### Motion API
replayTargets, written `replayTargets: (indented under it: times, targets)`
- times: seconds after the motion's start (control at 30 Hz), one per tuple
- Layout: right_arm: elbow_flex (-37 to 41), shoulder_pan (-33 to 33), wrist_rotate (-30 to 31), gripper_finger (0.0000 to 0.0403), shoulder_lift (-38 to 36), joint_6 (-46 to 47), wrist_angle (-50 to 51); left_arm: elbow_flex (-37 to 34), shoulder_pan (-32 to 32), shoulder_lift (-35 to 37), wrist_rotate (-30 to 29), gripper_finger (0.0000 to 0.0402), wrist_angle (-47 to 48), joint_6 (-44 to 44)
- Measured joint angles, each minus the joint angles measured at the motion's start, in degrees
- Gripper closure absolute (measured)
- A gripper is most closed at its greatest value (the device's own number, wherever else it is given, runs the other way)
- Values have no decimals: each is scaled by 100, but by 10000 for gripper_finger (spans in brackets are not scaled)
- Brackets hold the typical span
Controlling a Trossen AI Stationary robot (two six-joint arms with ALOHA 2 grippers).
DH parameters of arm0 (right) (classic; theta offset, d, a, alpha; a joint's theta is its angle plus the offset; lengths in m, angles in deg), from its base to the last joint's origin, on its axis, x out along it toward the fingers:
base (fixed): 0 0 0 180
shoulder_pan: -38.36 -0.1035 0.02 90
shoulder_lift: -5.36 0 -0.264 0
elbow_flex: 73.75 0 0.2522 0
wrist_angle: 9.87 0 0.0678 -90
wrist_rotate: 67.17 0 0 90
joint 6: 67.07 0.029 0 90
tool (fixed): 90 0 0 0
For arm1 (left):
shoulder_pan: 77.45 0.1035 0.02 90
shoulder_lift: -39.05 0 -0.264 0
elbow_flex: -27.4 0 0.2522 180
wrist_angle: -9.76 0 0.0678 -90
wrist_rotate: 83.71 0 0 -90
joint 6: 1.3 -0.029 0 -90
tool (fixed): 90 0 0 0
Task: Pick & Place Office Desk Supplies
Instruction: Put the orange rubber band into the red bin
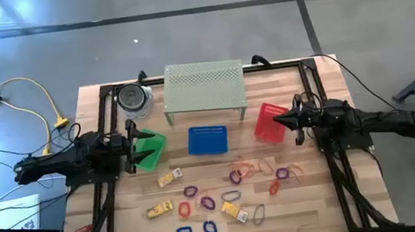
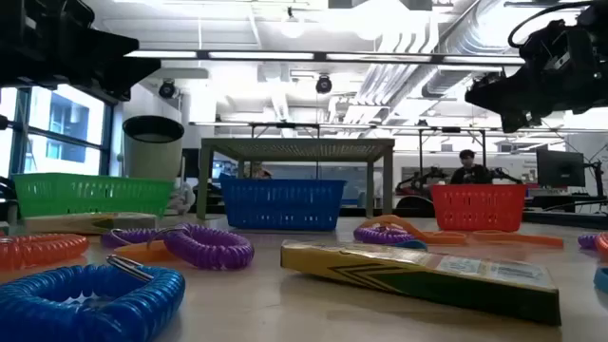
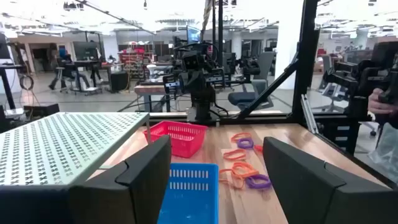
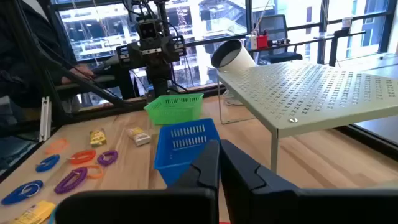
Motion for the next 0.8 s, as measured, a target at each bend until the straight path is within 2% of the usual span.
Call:
replayTargets:
  times: [0.27,0.47,0.63,0.8]
  targets:
    - [0,0,-26,401,0,-144,-20,1,0,0,2,156,22,378]
    - [-28,0,-469,401,0,-178,-264,0,0,0,2,156,24,438]
    - [-711,-4,-973,401,-9,-228,-291,0,0,0,5,156,24,881]
    - [-1637,-157,-1035,401,297,-539,539,0,-1,0,7,156,23,890]
